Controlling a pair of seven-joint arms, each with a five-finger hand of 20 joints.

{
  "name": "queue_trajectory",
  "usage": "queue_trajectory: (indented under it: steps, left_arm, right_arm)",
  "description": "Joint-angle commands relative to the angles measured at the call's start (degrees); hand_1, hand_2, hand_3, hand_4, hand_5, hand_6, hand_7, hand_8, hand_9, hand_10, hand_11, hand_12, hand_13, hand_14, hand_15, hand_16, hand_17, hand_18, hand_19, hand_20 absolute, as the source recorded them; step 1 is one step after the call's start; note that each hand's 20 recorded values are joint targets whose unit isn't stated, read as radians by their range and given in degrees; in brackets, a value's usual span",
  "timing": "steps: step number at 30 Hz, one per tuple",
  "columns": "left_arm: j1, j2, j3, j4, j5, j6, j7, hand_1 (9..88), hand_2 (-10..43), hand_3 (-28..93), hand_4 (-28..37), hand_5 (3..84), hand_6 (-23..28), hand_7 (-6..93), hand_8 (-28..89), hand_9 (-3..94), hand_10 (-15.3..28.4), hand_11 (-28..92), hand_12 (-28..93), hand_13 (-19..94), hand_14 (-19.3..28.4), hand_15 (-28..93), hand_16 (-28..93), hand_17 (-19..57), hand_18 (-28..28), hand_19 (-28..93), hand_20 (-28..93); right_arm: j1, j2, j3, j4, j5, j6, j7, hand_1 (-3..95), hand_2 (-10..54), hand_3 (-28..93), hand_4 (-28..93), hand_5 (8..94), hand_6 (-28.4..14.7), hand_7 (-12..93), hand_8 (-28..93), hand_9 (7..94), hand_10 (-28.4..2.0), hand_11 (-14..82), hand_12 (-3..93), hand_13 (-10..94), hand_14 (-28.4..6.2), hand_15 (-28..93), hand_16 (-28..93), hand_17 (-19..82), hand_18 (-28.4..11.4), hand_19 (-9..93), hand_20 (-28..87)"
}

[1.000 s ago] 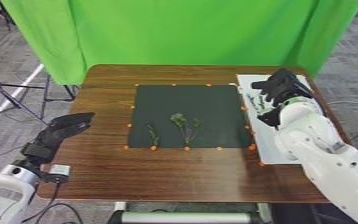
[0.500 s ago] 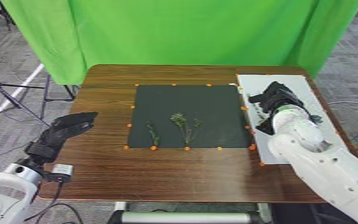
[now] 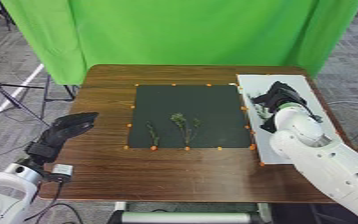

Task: Arrange flowers

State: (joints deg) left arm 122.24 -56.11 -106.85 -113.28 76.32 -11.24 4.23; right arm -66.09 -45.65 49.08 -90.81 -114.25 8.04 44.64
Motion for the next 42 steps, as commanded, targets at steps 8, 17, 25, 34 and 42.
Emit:
queue_trajectory:
  steps: [8,17,25,34,42]
  left_arm:
    - [0.8,-1.12,-0.33,-0.45,0.2,-0.58,-0.51,27.7,-6.5,60,-15.1,38.9,3.6,10.6,-5,35.3,14.1,12,12,31,18.6,15,2,1.4,16.4,10,15]
    - [0.5,-1.29,0.08,-0.24,0.28,-0.8,-0.47,27.6,-6.5,60,-15.1,38.9,3.7,10.7,-5,35.3,14.1,12,12,31,18.6,15,2,1.5,16.4,10,15]
    - [0.7,-1.5,-0.11,-0.41,0.33,-0.73,-0.48,28.0,-6.2,60,-15.1,38.9,3.6,10.8,-5,35.3,14.1,12,12,31,18.6,15,2,1.5,16.3,10,15]
    - [0.7,-1.48,-0.19,-0.44,0.31,-1.03,-0.74,28.2,-6.3,60,-14.9,39.0,3.7,10.9,-5,35.3,14.1,12,12,31,18.5,15,2,1.5,16.3,10,15]
    - [1.5,-1.21,-0.85,-0.87,0.07,-1.01,-1.1,28.3,-6.4,60,-15.1,39.3,3.8,11.2,-5,35.5,14.1,12,12,31,18.5,15,2,1.5,16.3,10,15]
  right_arm:
    - [-0.2,-1.2,-1.9,2.4,-0.4,-2.5,0.5,33.4,-9.5,59,-6,75.4,-4.7,39,-8,91.3,-13.0,34.3,23.5,94,-2.9,55,25,69,-10.2,93,36]
    - [-0.4,-2.3,-4.0,2.3,-1.1,-5.9,0.4,35.4,-9.5,58,-6,75.5,-4.8,39,-8,91.3,-13.1,34.2,23.5,94,-2.8,55,25,69,-10.1,93,36]
    - [-0.7,-3.2,-3.3,2.3,0.5,-8.2,2.1,58.0,-9.5,47,-2,75.6,-4.6,37,20,92.0,-12.6,34.1,23.0,94,-2.4,56,24,69,-9.6,93,35]
    - [-0.8,-2.8,-1.3,0.9,3.9,-6.6,1.9,59.7,-9.5,50,-1,76.1,-4.9,39,20,92.4,-11.7,35.8,23.6,94,-2.1,59,24,70,-9.9,93,38]
    - [0.1,-0.6,2.3,-3.8,2.7,-2.6,0.7,57.9,-9.5,53,1,77.0,-5.6,39,20,93.3,-11.7,36.8,23.6,94,-1.8,61,24,70,-10.0,93,41]
